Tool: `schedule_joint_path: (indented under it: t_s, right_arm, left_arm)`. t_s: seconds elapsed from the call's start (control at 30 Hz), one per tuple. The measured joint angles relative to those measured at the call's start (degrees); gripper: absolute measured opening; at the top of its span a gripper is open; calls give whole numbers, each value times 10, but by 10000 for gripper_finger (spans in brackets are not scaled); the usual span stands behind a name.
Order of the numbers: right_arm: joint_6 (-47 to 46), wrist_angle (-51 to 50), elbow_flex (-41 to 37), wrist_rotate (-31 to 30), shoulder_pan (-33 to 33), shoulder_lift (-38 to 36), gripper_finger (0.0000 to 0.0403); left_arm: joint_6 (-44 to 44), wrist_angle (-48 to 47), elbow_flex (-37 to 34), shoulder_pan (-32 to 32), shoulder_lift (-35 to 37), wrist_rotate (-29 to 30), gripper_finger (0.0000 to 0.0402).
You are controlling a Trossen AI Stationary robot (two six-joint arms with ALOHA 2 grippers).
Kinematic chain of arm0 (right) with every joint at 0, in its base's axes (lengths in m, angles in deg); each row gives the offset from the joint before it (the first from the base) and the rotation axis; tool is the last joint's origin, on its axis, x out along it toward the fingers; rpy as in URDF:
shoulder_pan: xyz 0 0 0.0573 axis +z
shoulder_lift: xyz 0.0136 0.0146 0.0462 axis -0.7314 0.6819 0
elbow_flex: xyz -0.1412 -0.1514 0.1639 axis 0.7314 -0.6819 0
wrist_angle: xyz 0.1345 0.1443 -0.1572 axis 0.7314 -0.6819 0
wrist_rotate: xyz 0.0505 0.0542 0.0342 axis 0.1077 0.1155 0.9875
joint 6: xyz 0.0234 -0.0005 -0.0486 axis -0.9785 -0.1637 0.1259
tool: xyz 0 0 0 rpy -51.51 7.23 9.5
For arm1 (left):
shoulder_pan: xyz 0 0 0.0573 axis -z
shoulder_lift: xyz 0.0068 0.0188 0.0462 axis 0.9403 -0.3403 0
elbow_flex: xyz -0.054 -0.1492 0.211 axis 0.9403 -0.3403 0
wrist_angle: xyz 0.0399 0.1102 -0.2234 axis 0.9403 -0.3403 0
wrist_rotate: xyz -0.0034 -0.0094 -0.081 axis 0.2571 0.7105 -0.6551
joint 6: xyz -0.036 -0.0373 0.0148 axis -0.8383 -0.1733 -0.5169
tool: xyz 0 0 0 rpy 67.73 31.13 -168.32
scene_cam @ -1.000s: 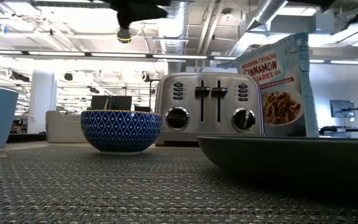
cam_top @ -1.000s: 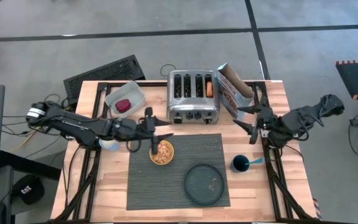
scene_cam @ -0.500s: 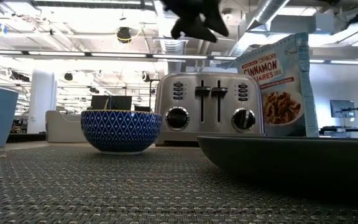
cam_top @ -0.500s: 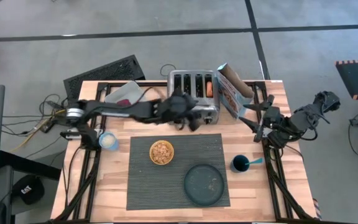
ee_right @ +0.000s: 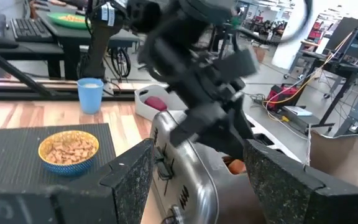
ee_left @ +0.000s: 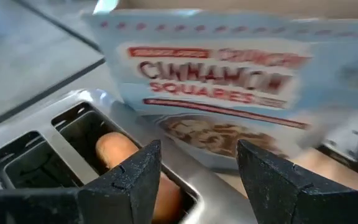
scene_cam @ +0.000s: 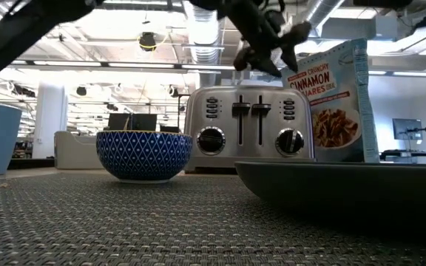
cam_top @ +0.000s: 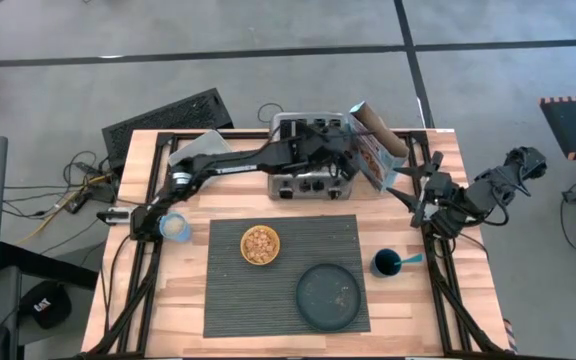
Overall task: Arrange a breakfast setting
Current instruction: Put the toasted bagel on the black plate
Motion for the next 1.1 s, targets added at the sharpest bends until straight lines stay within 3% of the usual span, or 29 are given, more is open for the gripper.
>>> schedule_joint_path:
  t_s: [0.17, 0.37, 0.7, 1.1]
  right_arm:
    - [3, -24, 0, 0, 0, 1, 276]
    - [4, -35, 0, 0, 0, 1, 276]
    - [20, -35, 0, 2, 0, 1, 276]
    - [21, -35, 0, 2, -1, 1, 276]
  left_arm:
    - [-34, -11, 35, -17, -43, 15, 194]
    - [-63, -28, 37, -25, -51, 72, 194]
    - [-98, -43, 37, -20, -53, 63, 190]
    - [-102, -53, 37, -19, -52, 74, 66]
